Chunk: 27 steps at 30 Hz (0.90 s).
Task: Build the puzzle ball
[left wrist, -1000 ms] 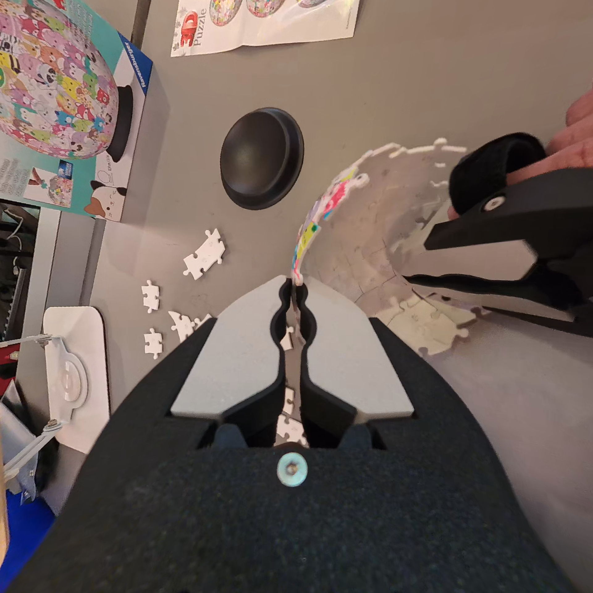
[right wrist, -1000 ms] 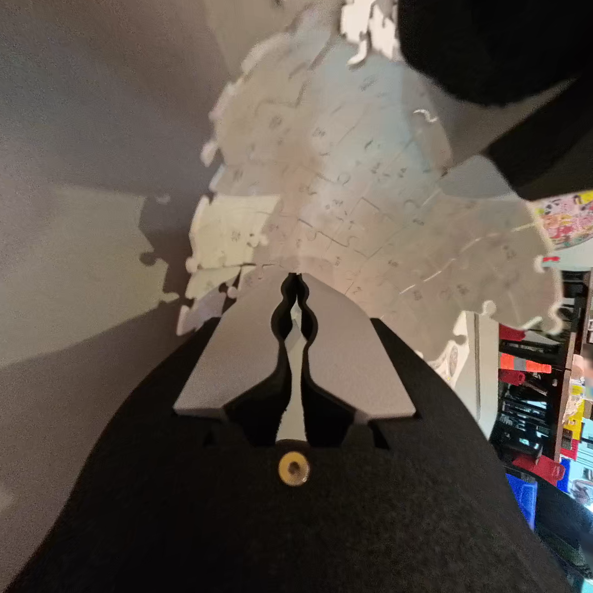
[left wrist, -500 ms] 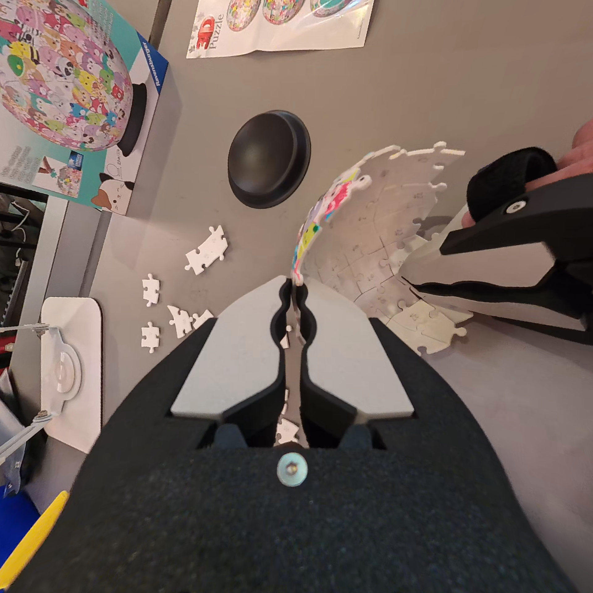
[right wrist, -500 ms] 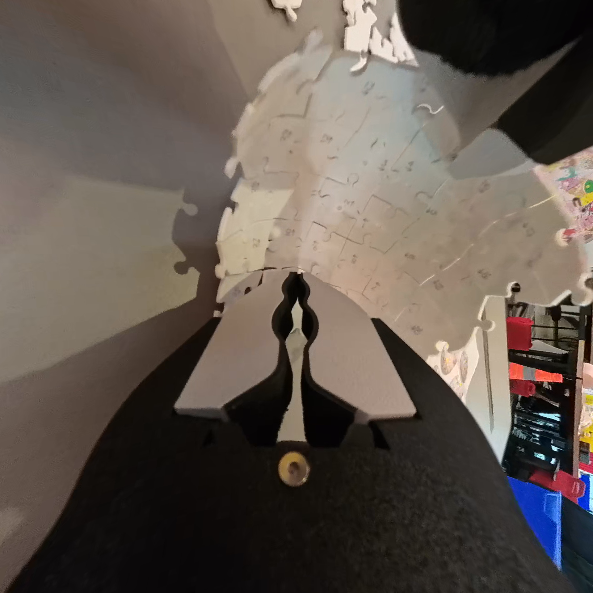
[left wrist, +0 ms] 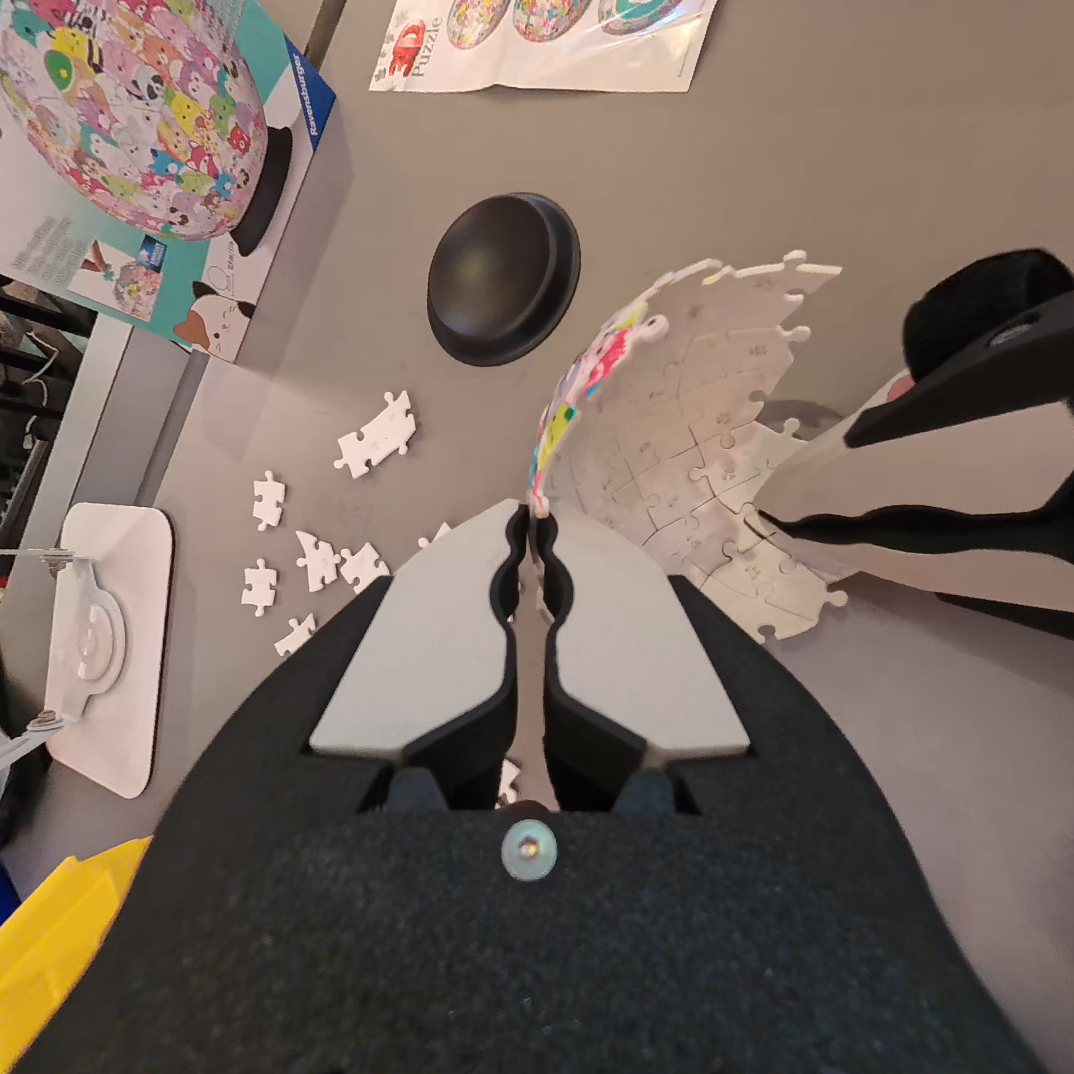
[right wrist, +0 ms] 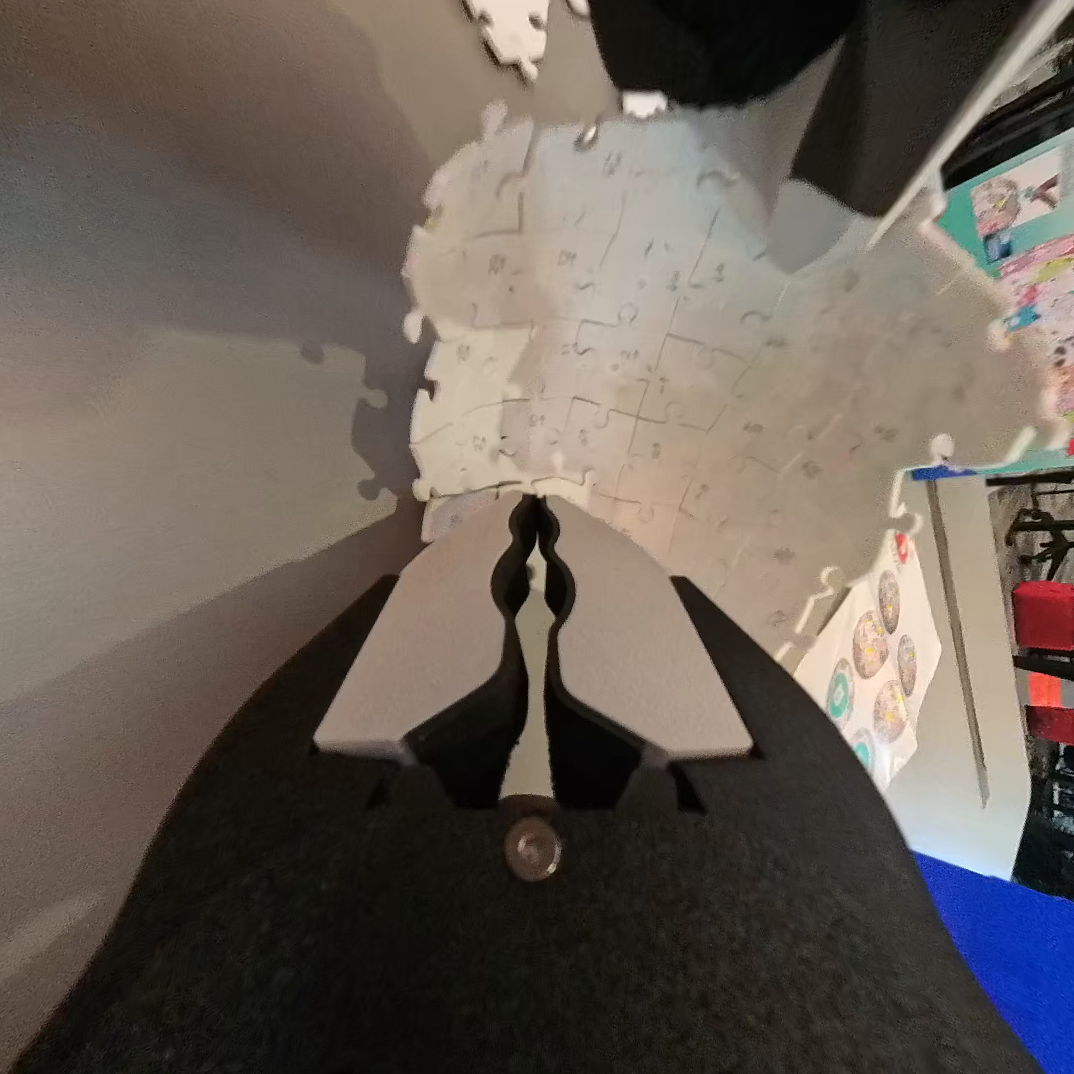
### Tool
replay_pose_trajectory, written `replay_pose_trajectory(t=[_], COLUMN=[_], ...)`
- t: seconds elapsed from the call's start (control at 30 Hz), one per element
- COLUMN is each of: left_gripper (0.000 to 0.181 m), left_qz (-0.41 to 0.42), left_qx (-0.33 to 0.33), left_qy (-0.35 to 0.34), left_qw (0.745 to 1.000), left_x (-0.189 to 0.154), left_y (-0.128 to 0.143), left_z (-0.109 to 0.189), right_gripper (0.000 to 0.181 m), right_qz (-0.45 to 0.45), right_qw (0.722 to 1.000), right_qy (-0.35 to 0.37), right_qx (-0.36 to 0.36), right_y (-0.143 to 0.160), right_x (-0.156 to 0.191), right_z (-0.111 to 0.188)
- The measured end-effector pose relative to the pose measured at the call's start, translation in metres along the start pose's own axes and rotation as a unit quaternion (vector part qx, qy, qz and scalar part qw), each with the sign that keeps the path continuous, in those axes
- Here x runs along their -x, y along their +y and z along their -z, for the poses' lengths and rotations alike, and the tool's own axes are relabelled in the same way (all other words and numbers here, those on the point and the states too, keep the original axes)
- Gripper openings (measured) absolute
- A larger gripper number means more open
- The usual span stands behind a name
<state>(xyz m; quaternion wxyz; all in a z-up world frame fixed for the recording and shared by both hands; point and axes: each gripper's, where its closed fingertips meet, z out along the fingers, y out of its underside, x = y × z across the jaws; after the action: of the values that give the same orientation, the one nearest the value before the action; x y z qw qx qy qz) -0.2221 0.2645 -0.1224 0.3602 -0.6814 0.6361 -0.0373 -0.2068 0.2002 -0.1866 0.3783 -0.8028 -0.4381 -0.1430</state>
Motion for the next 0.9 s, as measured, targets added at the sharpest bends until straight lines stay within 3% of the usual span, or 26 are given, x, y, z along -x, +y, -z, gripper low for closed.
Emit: replay_pose_trajectory(t=[0.4, 0.63, 0.73, 0.9], left_gripper=[0.002, 0.002, 0.002, 0.002], left_qz=[0.008, 0.076, 0.116, 0.166], left_qx=[-0.016, -0.023, -0.028, -0.028], left_qy=[-0.025, -0.070, -0.083, -0.103], left_qw=[1.000, 0.994, 0.989, 0.980], left_x=[-0.002, 0.001, 0.001, -0.001], left_y=[-0.003, 0.013, 0.021, 0.030], left_z=[0.004, 0.010, 0.015, 0.021], right_gripper=[0.000, 0.000, 0.000, 0.000], right_qz=[0.061, -0.004, -0.017, -0.037], right_qw=[0.998, 0.999, 0.999, 0.998], right_qy=[0.003, 0.033, 0.017, -0.009], right_qx=[0.016, -0.027, -0.027, -0.043], right_y=[0.001, 0.015, 0.023, 0.010], right_x=[0.002, -0.010, -0.006, 0.002], right_z=[-0.004, 0.026, 0.027, 0.017])
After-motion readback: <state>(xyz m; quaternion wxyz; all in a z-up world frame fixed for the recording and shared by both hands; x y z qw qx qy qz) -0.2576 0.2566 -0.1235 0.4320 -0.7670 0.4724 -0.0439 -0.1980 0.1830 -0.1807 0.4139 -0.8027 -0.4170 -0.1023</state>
